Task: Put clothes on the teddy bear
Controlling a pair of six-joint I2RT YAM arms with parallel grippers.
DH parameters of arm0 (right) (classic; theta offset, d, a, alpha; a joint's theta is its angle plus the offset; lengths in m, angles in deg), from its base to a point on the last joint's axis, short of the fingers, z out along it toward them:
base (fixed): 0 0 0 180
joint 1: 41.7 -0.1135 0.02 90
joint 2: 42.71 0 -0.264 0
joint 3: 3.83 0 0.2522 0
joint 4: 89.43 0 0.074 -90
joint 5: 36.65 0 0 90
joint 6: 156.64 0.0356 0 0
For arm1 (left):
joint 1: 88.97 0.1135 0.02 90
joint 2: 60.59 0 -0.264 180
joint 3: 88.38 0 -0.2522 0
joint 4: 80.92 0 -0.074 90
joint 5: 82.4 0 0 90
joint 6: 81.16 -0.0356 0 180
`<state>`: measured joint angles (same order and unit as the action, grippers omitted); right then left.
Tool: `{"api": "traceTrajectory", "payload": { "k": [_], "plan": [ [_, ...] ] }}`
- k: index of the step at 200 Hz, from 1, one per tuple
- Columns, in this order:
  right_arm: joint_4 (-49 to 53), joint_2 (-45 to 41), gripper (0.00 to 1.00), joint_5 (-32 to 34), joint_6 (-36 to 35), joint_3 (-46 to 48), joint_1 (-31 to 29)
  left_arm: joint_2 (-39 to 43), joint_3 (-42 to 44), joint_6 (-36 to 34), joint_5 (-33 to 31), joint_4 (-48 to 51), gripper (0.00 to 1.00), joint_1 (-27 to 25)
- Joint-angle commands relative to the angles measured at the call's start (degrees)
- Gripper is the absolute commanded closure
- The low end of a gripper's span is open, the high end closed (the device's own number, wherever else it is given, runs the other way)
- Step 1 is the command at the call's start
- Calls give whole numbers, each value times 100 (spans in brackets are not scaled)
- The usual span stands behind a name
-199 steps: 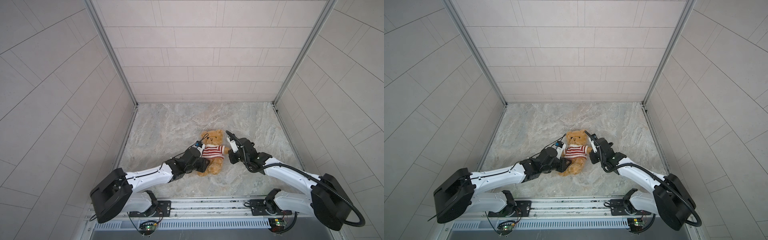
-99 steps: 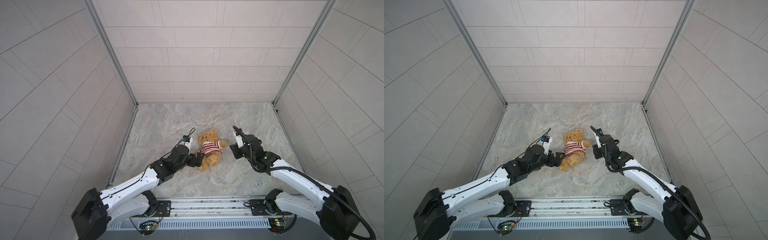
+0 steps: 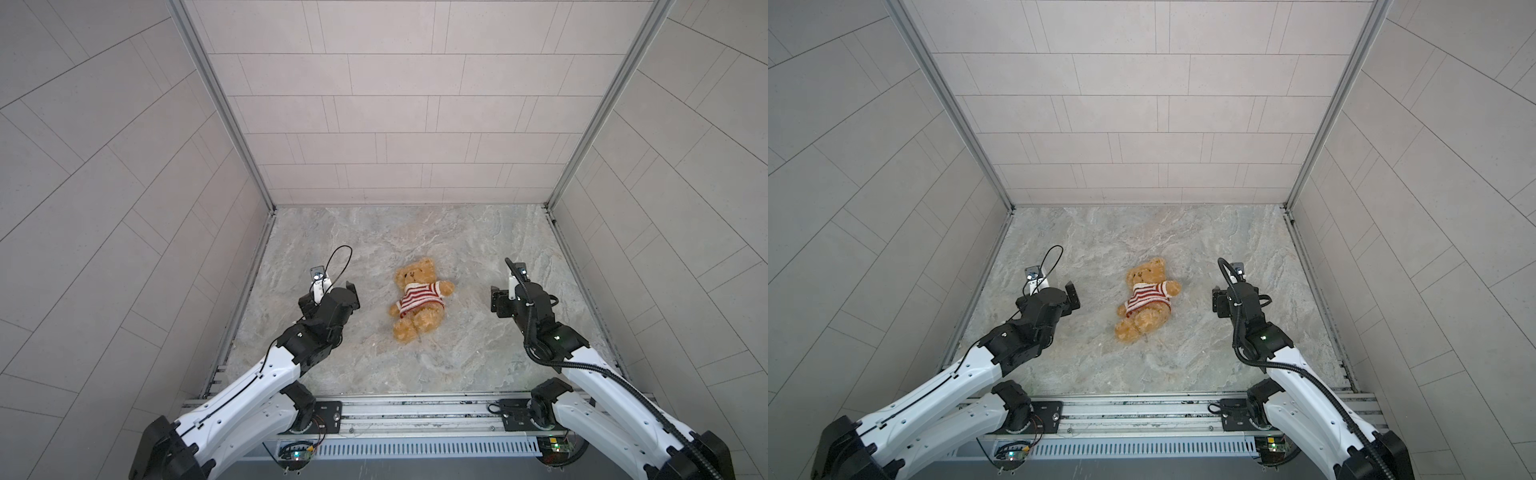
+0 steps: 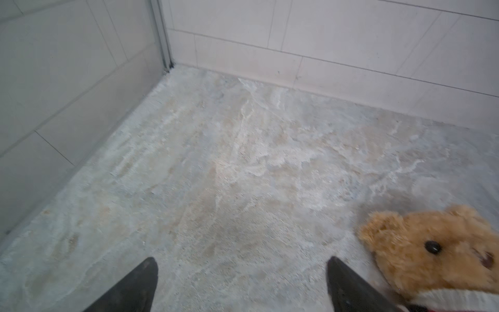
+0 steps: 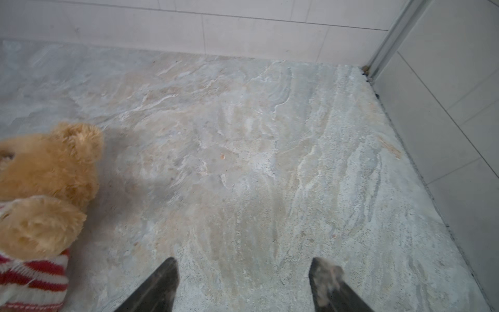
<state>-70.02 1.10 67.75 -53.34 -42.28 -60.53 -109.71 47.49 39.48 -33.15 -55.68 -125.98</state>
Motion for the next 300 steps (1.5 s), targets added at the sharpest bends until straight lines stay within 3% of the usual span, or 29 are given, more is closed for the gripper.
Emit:
{"api": "traceTrajectory", "payload": {
  "k": [1,46,80,139,163,193,231,300],
  "plan": [
    [-590,-171,17,357,-100,184,319,-150,116,-1043,-934,-937,0,28],
    [-1491,-163,12,652,-345,604,743,-493,293,-2554,-1668,-2269,0,156],
    [-2540,-115,10,494,-953,1138,769,-568,889,-3052,-1118,-3460,0,600],
    [-3517,255,10,493,-1106,1556,1088,-1398,1382,-2797,-56,-4680,0,1543],
    [-3783,555,10,414,-1039,1585,1223,-1628,1508,-2761,115,-5078,0,1703],
    [-4583,1346,10,394,-972,1624,1391,-1661,1654,-2902,447,-5529,0,1803],
    [-5481,2183,11,142,-759,1619,1678,-1814,1623,-2581,1005,-5716,0,2224],
    [-6626,3117,12,-204,-693,1543,1788,-2128,1622,-2884,1161,-6300,0,2471]
  ]
}}
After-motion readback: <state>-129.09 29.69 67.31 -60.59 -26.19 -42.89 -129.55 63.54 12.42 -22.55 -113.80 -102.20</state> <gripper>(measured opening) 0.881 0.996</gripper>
